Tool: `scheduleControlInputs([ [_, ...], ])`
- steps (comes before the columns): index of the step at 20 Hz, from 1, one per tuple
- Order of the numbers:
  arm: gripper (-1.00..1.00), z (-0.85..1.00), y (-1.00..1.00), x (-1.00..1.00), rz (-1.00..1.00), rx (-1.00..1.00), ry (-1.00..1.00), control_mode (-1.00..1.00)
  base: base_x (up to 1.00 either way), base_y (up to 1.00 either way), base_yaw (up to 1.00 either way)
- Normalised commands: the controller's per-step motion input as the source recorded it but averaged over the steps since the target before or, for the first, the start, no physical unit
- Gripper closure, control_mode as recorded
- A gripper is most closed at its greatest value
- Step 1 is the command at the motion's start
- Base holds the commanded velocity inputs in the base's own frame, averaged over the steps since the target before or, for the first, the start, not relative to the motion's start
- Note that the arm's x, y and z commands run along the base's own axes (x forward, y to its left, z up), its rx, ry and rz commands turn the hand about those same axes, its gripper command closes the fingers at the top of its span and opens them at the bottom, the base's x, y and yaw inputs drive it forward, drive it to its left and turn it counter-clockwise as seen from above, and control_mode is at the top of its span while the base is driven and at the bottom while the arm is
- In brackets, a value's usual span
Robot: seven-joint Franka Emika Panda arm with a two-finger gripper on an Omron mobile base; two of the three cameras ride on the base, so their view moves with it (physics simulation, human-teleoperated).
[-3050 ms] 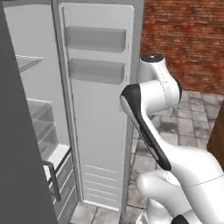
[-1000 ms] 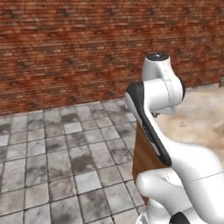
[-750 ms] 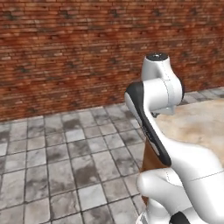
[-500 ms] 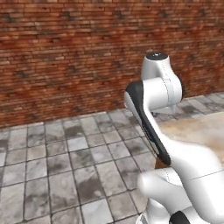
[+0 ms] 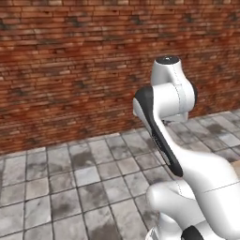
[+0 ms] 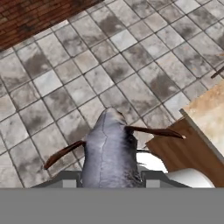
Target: Take the cheese, fish, and lemon from the fridge and place them on the plate on the dining counter to create an appetizer plate.
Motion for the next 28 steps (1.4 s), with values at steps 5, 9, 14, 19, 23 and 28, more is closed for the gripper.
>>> scheduleControlInputs([
  [5, 1.00, 0.00, 0.00, 0.00, 0.00, 0.00, 0.00, 1.00, 1.00, 0.20, -0.24],
  [9, 1.00, 0.00, 0.00, 0.00, 0.00, 0.00, 0.00, 1.00, 0.98, 0.39, -0.48],
  [14, 1.00, 0.00, 0.00, 0.00, 0.00, 0.00, 0.00, 1.00, 0.77, 0.46, -0.62],
  [19, 1.00, 0.00, 0.00, 0.00, 0.00, 0.00, 0.00, 1.00, 0.59, 0.46, -0.69],
  [23, 1.00, 0.00, 0.00, 0.00, 0.00, 0.00, 0.00, 1.00, 0.51, 0.46, -0.72],
  [28, 1.00, 0.00, 0.00, 0.00, 0.00, 0.00, 0.00, 1.00, 0.51, 0.46, -0.72],
])
